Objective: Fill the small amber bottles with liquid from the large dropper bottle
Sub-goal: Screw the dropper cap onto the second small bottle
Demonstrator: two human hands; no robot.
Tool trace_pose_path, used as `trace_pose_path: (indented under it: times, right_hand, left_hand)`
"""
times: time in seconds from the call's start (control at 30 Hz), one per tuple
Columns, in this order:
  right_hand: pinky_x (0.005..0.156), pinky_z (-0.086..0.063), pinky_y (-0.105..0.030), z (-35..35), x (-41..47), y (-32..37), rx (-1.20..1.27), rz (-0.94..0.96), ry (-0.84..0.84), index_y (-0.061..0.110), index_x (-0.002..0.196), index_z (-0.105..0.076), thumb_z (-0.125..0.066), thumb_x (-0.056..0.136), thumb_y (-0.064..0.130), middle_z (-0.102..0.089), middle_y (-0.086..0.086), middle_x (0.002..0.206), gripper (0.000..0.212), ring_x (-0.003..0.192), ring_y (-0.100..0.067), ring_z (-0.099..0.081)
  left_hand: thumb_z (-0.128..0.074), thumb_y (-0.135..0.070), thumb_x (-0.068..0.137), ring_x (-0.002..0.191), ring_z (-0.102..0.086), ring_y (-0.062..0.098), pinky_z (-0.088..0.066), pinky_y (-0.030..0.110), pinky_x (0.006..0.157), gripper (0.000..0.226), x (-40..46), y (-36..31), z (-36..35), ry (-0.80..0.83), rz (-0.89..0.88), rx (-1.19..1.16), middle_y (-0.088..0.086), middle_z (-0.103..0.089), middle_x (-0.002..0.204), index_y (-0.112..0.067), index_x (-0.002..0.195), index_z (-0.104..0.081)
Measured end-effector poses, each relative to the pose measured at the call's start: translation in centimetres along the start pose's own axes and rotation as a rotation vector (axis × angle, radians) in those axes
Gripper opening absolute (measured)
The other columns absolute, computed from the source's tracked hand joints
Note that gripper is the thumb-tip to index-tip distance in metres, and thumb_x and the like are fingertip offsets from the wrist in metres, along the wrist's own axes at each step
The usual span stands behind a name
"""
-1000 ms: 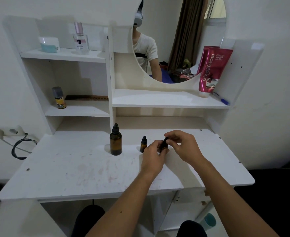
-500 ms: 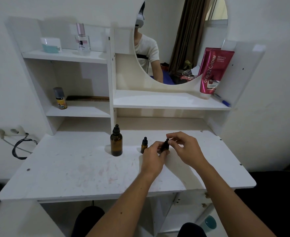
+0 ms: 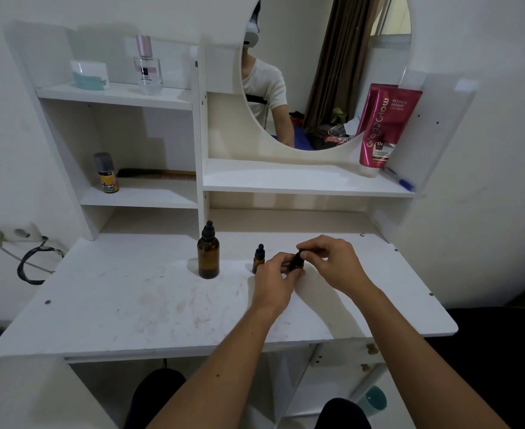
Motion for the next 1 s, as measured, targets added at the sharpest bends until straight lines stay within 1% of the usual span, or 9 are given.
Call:
trace_pose_path:
  times: [0.1,0.23,0.3,0.5,0.67,0.77,0.83,0.93,1.0]
  right_hand:
    - [0.075,-0.053,-0.009,0.4,0.11,-0.08,-0.002,-0.025,-0.015,0.022,0.097,-0.079,-0.085,0.087,0.022,-0.076,0.013,0.088,0.011,0.082,0.004,-0.069]
    - [0.088,-0.055,-0.014,0.16,0.06,-0.01,-0.037,0.055,0.062,0.022,0.114,-0.078,-0.076,0.094,0.013,-0.075,0.012,0.108,0.022,0.092,-0.002,-0.072]
    - [0.091,-0.054,-0.013,-0.08,0.13,-0.08,-0.05,0.048,0.094,0.024,0.116,-0.079,-0.073,0.096,0.009,-0.076,0.012,0.109,0.025,0.096,-0.002,-0.072]
    - [0.076,-0.05,-0.005,-0.35,0.53,-0.52,-0.008,-0.049,0.053,0.024,0.099,-0.079,-0.082,0.09,0.022,-0.077,0.014,0.092,0.01,0.086,0.007,-0.068]
    - [0.08,-0.051,-0.008,0.22,0.53,-0.14,0.014,-0.028,0.111,0.028,0.112,-0.078,-0.074,0.097,0.018,-0.074,0.017,0.105,0.019,0.091,0.004,-0.07]
    - [0.074,-0.049,-0.008,0.41,0.63,0.11,-0.028,-0.011,0.175,0.028,0.112,-0.079,-0.069,0.1,0.013,-0.071,0.017,0.107,0.022,0.091,0.002,-0.069]
    - [0.076,-0.05,-0.011,0.17,0.87,0.26,-0.057,-0.009,0.195,0.026,0.106,-0.08,-0.069,0.099,0.012,-0.072,0.015,0.104,0.019,0.092,-0.001,-0.07]
    - [0.083,-0.056,-0.024,-0.13,0.96,0.47,-0.087,-0.007,0.168,0.021,0.1,-0.078,-0.069,0.098,0.008,-0.074,0.009,0.101,0.016,0.091,-0.007,-0.072]
    - [0.084,-0.059,-0.028,-0.3,0.71,0.41,-0.082,-0.001,0.142,0.019,0.101,-0.076,-0.069,0.098,0.007,-0.074,0.006,0.1,0.015,0.086,-0.009,-0.073]
  left_hand:
    - [-0.076,-0.013,0.092,0.097,-0.069,0.0,-0.057,0.025,0.094,0.023,-0.03,-0.12,-0.03,0.01,-0.006,-0.002,-0.012,-0.075,0.1,-0.017,0.114,-0.073]
    - [-0.075,-0.015,0.093,0.099,-0.068,0.0,-0.056,0.023,0.095,0.025,0.0,-0.04,-0.05,0.005,0.009,0.006,-0.012,-0.075,0.103,-0.016,0.117,-0.073]
    - [-0.076,-0.016,0.092,0.099,-0.069,0.002,-0.055,0.024,0.095,0.025,0.02,-0.03,-0.11,0.006,0.008,0.011,-0.012,-0.075,0.103,-0.016,0.117,-0.073]
    - [-0.076,-0.015,0.091,0.095,-0.069,0.002,-0.058,0.028,0.092,0.021,0.17,0.18,-0.14,0.011,0.014,0.008,-0.011,-0.075,0.098,-0.018,0.112,-0.072]
    - [-0.076,-0.014,0.091,0.097,-0.069,0.002,-0.057,0.031,0.095,0.022,0.23,0.23,-0.2,0.012,0.008,0.012,-0.013,-0.076,0.099,-0.02,0.111,-0.074]
    - [-0.077,-0.016,0.091,0.099,-0.069,0.004,-0.057,0.029,0.096,0.024,0.21,0.28,-0.26,0.017,0.025,0.016,-0.012,-0.075,0.102,-0.019,0.115,-0.073]
    - [-0.077,-0.016,0.091,0.099,-0.069,0.004,-0.057,0.026,0.096,0.023,0.22,0.32,-0.22,0.018,0.026,0.021,-0.012,-0.075,0.102,-0.019,0.115,-0.073]
    - [-0.076,-0.017,0.092,0.098,-0.069,0.002,-0.055,0.024,0.094,0.021,0.18,0.19,-0.13,0.011,0.025,0.034,-0.012,-0.074,0.101,-0.019,0.113,-0.072]
    - [-0.075,-0.016,0.092,0.098,-0.069,0.002,-0.055,0.023,0.094,0.021,0.18,0.18,-0.15,0.008,0.021,0.04,-0.012,-0.074,0.101,-0.018,0.113,-0.071]
Point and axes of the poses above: each hand's wrist, its own x-axis towards the middle knuckle, its own z-axis out of the back of the hand, y = z × x, the point moved 5 cm from there along x, towards the middle knuckle
